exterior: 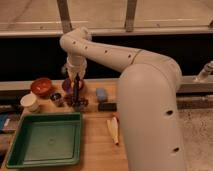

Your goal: Place brush in metal cup

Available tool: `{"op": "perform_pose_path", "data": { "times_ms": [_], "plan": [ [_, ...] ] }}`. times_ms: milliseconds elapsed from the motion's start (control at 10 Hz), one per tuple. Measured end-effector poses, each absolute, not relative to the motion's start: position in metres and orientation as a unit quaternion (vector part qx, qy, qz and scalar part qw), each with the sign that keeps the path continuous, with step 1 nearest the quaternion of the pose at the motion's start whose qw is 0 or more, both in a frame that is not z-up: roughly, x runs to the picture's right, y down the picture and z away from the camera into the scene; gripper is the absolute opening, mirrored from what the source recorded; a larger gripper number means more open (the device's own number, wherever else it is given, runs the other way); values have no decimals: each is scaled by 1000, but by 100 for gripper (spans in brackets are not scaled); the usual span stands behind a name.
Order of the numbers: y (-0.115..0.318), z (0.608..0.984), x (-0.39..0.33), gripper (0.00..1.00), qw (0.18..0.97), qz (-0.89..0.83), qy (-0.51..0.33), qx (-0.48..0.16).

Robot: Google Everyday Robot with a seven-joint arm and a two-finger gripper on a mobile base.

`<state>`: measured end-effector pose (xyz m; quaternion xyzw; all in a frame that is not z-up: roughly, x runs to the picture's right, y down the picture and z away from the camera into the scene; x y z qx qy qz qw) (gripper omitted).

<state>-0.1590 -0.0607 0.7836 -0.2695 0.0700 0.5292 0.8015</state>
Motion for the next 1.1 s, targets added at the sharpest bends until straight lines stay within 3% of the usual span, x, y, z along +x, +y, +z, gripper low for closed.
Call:
{"op": "perform_pose_path", "data": {
  "times_ms": [1100],
  "plan": [
    [-39,788,-202,0,832,487,-7,-265]
  ]
}}
